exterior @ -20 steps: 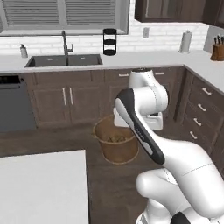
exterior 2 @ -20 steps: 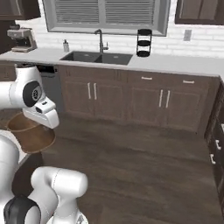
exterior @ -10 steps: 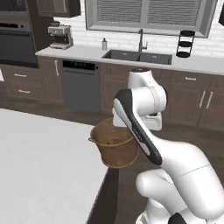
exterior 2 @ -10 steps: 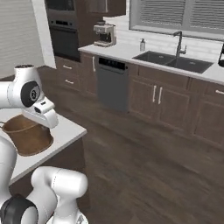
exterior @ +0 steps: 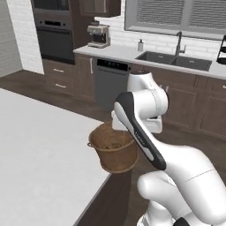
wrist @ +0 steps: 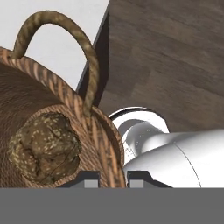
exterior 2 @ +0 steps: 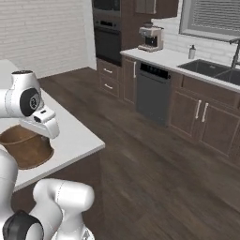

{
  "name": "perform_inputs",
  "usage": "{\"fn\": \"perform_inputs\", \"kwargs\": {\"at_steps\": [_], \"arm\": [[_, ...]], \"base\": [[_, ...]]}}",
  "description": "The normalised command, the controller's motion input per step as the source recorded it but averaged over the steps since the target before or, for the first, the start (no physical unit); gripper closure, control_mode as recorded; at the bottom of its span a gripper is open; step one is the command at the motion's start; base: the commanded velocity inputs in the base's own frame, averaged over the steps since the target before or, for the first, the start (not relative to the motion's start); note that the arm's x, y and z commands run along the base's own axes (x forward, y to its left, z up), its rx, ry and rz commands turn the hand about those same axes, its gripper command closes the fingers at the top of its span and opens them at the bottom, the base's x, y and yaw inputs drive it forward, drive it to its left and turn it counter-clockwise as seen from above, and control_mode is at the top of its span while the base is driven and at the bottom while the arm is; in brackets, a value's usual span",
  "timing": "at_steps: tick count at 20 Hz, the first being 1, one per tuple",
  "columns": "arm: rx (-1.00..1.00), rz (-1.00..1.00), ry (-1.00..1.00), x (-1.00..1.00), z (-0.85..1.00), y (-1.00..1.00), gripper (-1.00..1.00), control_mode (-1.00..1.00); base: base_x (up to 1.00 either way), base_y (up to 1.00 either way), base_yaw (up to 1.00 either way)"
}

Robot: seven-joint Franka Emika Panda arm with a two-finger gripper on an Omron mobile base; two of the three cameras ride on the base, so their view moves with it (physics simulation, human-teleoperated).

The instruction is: Open the cabinet, pick up the bread from the cabinet and place it in the basket. Then move the basket to the dining counter.

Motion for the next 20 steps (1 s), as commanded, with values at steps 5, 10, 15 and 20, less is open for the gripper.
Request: {"fn": "perform_inputs", "kwargs": {"at_steps": [5, 10, 15, 20], "arm": [[0.00, 0.00, 0.00, 0.00, 0.00, 0.00, 1.00, 1.00], [0.00, 0.03, 0.00, 0.03, -0.03, 0.14, 1.00, -1.00], [0.00, 0.11, -0.05, 0.66, -0.27, 0.78, 1.00, -1.00], [0.00, 0.07, -0.02, 0.95, -0.57, 0.71, 1.00, -1.00]], "base": [[-0.14, 0.71, 0.54], [-0.04, 0.34, 0.14], [0.00, 0.00, 0.00], [0.00, 0.00, 0.00]]}}
